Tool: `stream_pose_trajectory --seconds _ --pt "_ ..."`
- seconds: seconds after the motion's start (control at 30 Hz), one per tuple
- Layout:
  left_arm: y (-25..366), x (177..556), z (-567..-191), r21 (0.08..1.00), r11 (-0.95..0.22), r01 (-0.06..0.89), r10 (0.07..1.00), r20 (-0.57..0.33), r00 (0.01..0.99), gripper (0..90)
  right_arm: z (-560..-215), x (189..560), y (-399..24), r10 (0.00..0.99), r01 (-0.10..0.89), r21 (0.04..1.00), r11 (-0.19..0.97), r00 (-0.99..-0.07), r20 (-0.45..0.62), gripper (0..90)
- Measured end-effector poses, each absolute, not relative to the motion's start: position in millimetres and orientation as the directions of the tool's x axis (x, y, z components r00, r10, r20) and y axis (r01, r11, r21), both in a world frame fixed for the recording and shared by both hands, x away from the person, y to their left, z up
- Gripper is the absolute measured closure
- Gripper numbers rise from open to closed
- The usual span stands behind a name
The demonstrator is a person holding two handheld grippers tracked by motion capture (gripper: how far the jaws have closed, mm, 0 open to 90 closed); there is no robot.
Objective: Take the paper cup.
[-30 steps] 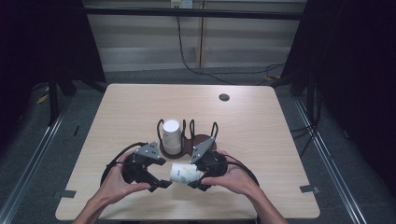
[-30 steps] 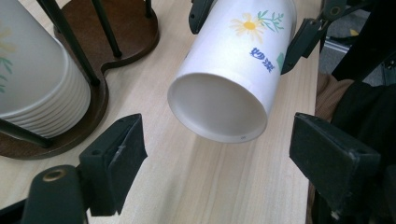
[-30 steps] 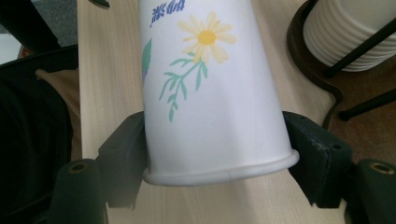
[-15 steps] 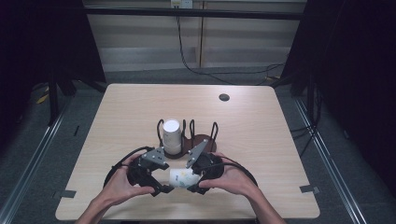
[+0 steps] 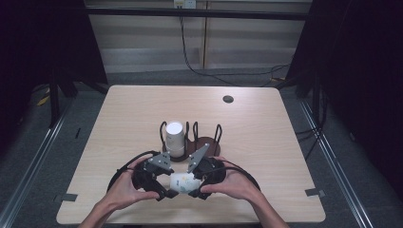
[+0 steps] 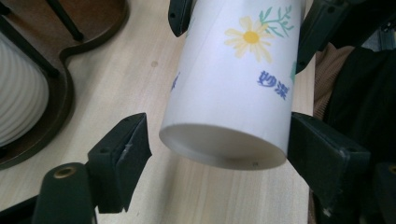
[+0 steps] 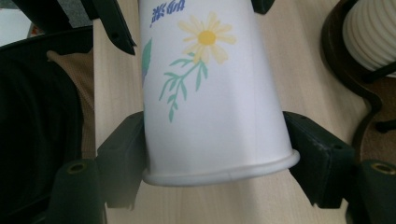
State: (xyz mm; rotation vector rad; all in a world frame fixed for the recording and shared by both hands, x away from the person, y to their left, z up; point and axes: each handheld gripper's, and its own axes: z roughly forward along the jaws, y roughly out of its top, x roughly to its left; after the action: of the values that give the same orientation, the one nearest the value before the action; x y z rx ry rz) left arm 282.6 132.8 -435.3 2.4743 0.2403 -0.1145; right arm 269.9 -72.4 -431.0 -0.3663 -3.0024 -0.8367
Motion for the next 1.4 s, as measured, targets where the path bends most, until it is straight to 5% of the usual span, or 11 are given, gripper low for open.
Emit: stream_pose_trajectory --seconds 1.0,1.4 --pt "131.9 280.3 -436.0 0.603 -0.78 0.166 0.094 -0.149 0.984 33.9 -436.3 269.9 -69.4 0.193 0.208 0.544 0.813 -0.978 0.085 26.5" --pt "134.3 280.0 -435.9 0.614 -0.768 0.182 0.1 -0.166 0.981 36.3 -438.5 271.7 -73.1 0.212 0.231 0.582 0.779 -0.972 0.103 18.2"
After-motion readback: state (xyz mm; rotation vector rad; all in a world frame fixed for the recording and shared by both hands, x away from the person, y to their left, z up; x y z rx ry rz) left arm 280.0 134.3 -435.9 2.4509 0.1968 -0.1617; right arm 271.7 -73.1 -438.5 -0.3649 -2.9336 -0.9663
